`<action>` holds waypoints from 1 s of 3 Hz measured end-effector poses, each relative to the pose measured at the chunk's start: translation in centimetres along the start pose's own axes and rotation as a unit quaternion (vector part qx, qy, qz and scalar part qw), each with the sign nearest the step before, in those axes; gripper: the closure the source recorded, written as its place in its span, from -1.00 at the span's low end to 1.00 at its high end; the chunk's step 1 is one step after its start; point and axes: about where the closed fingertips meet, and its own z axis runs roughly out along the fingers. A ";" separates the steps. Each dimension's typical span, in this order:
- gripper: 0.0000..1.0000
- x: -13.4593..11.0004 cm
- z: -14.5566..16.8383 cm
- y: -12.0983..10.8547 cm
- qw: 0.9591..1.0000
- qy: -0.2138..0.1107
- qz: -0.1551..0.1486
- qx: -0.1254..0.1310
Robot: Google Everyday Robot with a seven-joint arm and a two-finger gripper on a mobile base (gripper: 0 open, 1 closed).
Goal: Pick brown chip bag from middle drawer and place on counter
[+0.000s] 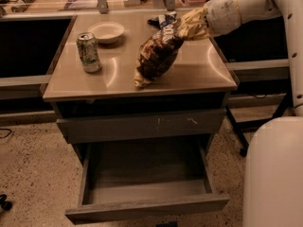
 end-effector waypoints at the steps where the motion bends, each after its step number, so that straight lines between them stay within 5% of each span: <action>1: 1.00 0.1 -0.4 0.8 0.998 0.020 0.052 -0.012; 3: 0.15 0.1 -0.1 1.0 0.998 0.018 0.058 -0.014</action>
Offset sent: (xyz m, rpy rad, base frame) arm -0.0014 -0.0064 -0.0044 -0.0128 0.0672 -0.0691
